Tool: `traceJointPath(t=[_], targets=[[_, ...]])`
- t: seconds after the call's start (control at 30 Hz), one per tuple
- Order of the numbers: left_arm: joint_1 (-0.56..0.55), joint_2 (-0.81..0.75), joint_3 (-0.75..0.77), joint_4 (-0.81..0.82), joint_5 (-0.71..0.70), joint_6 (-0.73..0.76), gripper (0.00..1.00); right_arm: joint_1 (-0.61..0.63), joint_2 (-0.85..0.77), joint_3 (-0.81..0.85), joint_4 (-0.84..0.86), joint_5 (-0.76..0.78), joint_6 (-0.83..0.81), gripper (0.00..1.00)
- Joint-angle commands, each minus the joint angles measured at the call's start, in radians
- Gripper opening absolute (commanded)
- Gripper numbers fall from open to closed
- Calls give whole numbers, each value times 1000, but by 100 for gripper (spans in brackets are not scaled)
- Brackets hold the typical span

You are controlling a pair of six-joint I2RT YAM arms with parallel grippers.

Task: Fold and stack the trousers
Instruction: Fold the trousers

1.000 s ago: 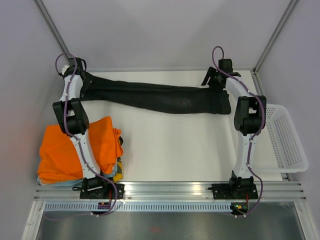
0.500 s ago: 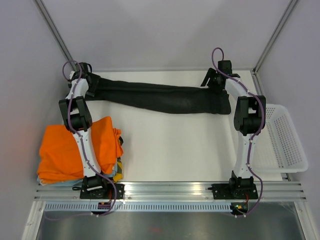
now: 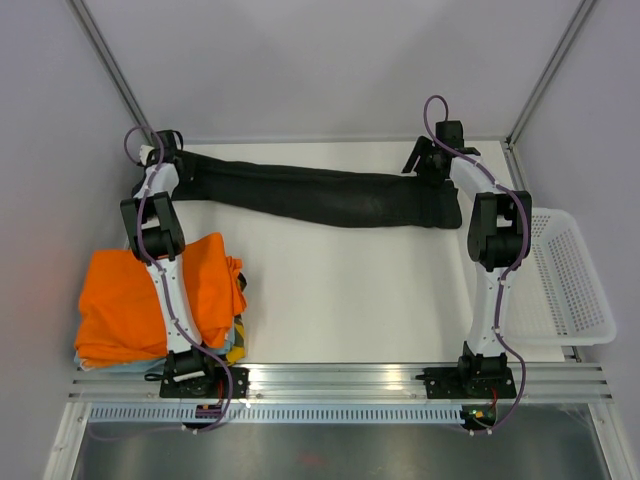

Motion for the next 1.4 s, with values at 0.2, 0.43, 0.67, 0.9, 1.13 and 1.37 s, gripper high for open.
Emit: traceJointPath(t=[0.2,0.43,0.67,0.9,1.13,1.37], targets=[[-1,-15,24,230,-35,-17,2,5,7,30,2,30,27,73],[-17,25,85,277,-38,-4,2,4,13,26,-4,44,33,73],[-17,80,94,254,-38,-3,35,4,25,47,-13,50,36,73],[-15,-1,96,219,-39,130,87,4,22,78,-76,67,38,73],[-15,-229,53,-28,-87,428,99,-16,-55,67,-203,139,30,76],[-18,-450,-163,-156,-182,563,99,-24,-110,-16,-242,171,15,75]])
